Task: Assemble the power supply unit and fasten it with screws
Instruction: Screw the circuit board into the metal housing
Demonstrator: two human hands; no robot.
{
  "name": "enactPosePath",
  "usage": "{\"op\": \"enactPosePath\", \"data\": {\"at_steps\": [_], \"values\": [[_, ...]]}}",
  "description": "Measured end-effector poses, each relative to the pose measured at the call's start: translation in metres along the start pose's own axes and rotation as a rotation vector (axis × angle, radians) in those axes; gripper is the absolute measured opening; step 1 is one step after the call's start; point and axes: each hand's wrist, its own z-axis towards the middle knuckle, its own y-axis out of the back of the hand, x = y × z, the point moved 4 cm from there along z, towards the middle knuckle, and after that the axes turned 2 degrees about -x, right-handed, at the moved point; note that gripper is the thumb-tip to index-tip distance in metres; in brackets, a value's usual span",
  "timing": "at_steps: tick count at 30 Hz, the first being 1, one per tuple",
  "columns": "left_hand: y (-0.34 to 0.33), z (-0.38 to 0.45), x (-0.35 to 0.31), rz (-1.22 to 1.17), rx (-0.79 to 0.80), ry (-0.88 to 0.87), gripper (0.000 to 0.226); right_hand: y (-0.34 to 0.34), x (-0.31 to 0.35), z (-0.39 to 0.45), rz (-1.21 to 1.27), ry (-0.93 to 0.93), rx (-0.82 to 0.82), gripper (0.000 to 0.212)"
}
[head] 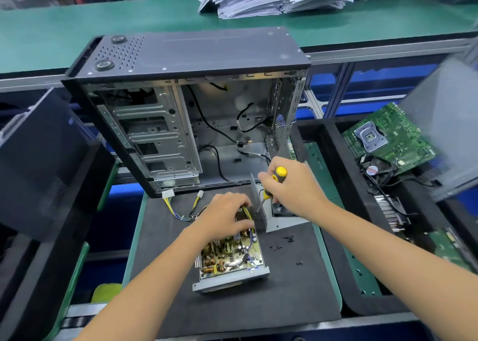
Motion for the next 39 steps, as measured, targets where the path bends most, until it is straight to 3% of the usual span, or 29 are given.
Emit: {"op": "enactPosePath", "data": {"at_steps": [7,25,34,39], "values": [[-0.007,0.003,0.001,0.068,-0.093,0.034,0.036,-0.018,-0.015,-0.003,-0.064,0.038,0.041,0.026],[0.000,0.001,0.003,-0.094,0.012,0.088,0.034,-0.032,-0.029,-0.007,-0.137,-0.015,0.069,0.023],[0.000,-0.001,0.002,-0.087,0.068,0.047,0.030,-0.031,-0.036,-0.009,-0.143,-0.018,0.090,0.023],[-0.001,-0.006,0.001,-0.075,0.104,-0.005,0.038,-0.025,-0.051,-0.011,-0.170,-0.047,0.064,0.025]]}}
